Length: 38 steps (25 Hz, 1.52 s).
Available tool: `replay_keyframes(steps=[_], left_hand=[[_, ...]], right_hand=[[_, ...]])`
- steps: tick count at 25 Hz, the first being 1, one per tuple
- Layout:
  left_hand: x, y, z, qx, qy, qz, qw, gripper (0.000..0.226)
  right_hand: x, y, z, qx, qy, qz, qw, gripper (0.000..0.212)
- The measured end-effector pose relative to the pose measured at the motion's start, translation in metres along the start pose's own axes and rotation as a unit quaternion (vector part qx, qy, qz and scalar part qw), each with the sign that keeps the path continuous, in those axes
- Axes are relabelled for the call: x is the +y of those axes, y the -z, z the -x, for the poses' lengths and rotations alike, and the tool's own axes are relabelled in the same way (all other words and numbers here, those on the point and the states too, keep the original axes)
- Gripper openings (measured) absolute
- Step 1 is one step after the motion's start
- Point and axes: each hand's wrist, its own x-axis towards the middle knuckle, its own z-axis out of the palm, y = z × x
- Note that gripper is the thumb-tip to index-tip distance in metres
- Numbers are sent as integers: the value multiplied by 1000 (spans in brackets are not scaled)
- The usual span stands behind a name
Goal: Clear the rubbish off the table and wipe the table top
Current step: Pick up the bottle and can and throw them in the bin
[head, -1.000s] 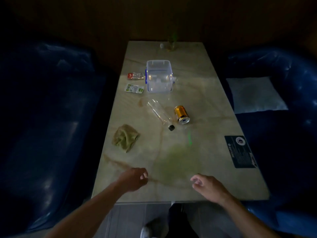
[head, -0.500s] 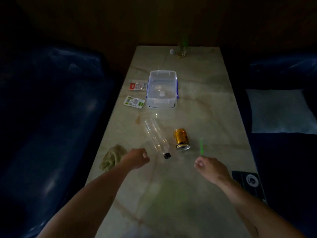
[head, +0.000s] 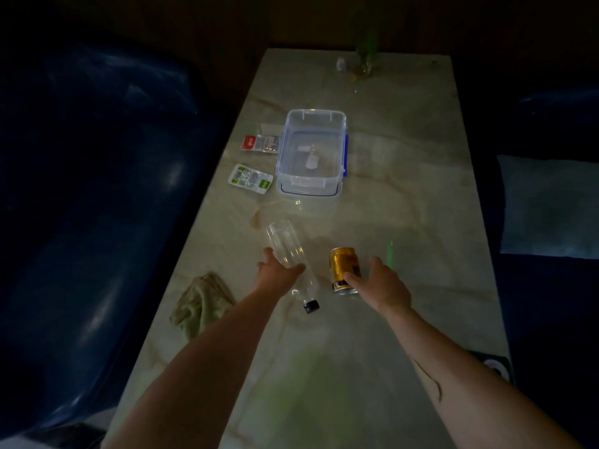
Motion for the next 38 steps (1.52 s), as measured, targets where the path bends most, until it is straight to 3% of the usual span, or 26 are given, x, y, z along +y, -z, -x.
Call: replay_keyframes(steps=[5, 8, 16, 24, 29, 34, 38], left_hand=[[-4, -23, -1, -13, 65, 138, 988, 93], [-6, -30, 0, -19, 81, 193, 978, 86], [-15, -12, 26, -57, 103, 226, 967, 74], [-55, 23, 83, -137, 87, 271, 949, 50], [-95, 42, 113, -204, 42, 287, 935, 36], [-140, 63, 129, -250, 0, 271, 929, 28], [-167, 77, 137, -305, -24, 245, 920, 27]], right_hand=[[0, -23, -12, -30, -49, -107, 993, 76], [3, -35, -14, -39, -61, -205, 976, 65], [26, -23, 10, -82, -108, -381, 915, 36], [59, -24, 98, -94, -135, -504, 848, 28], [69, -50, 158, -69, -136, -513, 845, 37], [63, -85, 230, -41, -139, -526, 838, 59], [61, -118, 286, 3, -169, -557, 813, 58]])
